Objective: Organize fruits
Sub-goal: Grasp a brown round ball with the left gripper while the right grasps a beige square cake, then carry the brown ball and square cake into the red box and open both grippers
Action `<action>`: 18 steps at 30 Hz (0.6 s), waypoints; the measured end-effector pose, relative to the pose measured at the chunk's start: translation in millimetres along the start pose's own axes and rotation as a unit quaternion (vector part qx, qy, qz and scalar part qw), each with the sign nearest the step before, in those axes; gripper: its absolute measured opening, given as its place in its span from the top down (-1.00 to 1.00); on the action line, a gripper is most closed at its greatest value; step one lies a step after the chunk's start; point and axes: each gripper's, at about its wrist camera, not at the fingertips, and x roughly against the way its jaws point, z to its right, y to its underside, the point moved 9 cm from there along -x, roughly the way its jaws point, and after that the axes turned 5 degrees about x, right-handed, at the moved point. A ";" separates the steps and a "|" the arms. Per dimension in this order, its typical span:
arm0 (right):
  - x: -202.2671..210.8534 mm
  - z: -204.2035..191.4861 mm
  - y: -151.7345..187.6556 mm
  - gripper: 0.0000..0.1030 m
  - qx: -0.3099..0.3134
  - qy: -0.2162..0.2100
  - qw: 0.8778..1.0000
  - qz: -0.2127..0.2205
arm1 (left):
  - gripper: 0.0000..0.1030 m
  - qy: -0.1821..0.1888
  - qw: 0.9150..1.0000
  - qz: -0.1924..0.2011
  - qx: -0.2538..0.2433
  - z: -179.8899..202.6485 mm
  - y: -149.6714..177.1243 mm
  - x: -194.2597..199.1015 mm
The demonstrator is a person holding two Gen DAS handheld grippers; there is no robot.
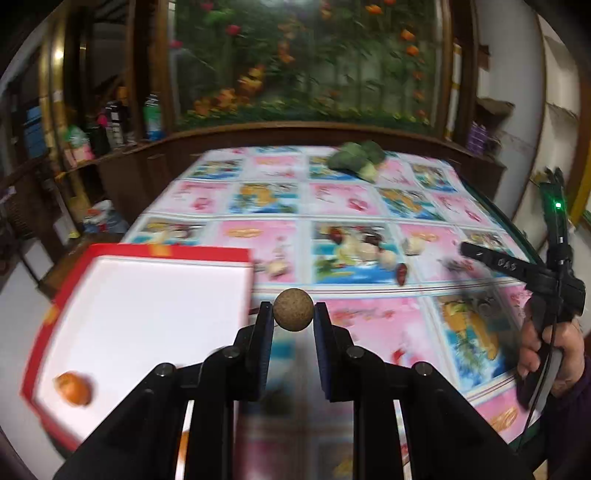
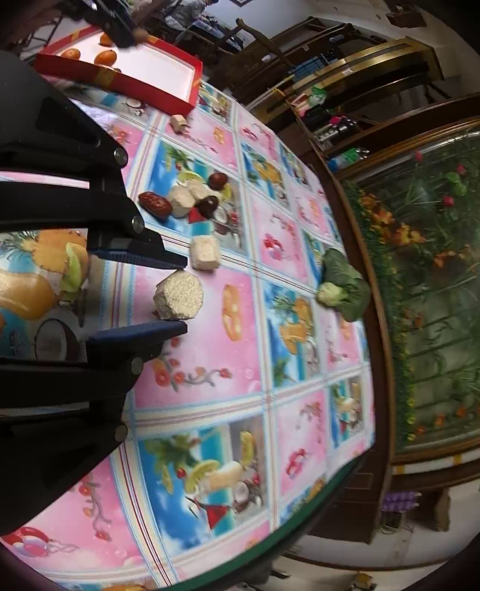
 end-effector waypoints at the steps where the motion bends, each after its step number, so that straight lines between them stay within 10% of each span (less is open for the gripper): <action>1: 3.2 -0.2 -2.0 0.42 0.002 0.004 1.000 0.011 | 0.61 -0.014 1.000 0.008 0.003 -11.4 2.9 7.1; 9: 25.4 -36.9 -7.2 0.41 0.022 -0.019 0.998 0.058 | 0.61 -0.037 0.999 0.008 0.035 -57.0 23.4 24.5; 18: 21.9 -173.6 23.8 0.41 0.095 -0.129 0.986 0.039 | 0.61 -0.058 0.996 0.011 0.067 -98.6 28.2 29.2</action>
